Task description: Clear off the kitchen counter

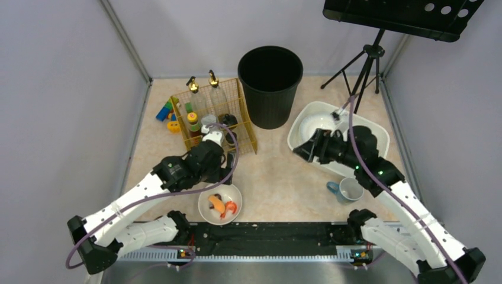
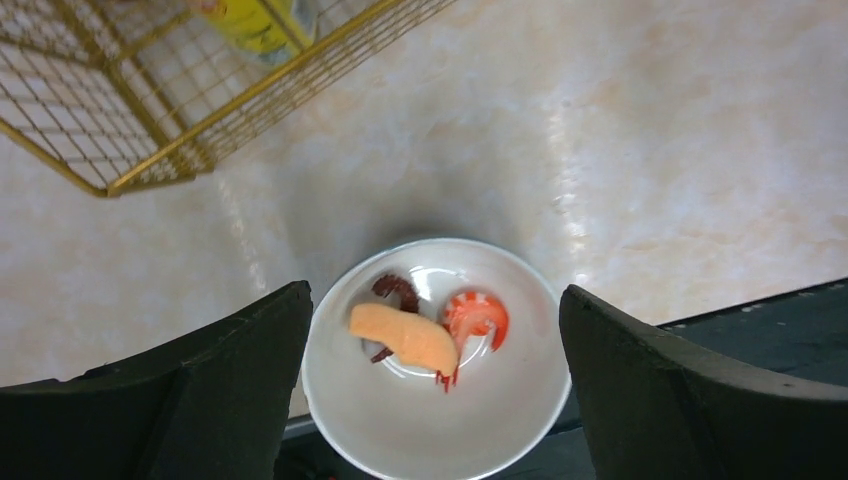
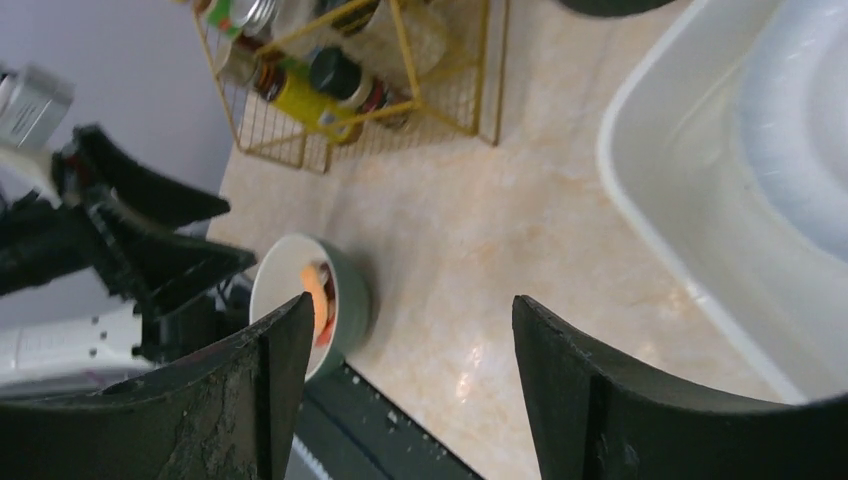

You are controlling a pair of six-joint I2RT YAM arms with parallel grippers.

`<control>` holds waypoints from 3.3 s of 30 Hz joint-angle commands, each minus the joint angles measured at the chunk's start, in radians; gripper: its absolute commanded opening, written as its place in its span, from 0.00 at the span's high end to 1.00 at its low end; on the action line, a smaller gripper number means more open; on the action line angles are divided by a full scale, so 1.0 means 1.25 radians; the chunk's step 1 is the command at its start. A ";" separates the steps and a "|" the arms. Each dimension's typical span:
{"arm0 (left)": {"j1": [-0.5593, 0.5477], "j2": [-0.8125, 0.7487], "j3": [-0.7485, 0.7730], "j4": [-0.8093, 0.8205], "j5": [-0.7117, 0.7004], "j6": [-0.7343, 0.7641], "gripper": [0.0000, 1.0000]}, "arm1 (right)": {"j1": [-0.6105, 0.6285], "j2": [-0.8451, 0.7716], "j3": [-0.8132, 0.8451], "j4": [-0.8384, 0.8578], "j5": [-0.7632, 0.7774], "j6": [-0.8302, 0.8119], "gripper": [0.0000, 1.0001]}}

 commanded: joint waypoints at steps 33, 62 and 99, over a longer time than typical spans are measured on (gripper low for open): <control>0.160 0.316 -0.173 0.071 0.201 -0.158 0.54 | 0.305 -0.028 -0.232 0.230 0.047 0.000 0.30; 0.057 0.036 -0.061 0.041 0.234 -0.138 1.00 | 0.305 -0.142 -0.201 0.107 0.118 0.021 0.32; 0.324 0.776 1.136 0.252 0.166 0.015 1.00 | 0.305 -0.225 -0.284 0.076 0.126 0.055 0.34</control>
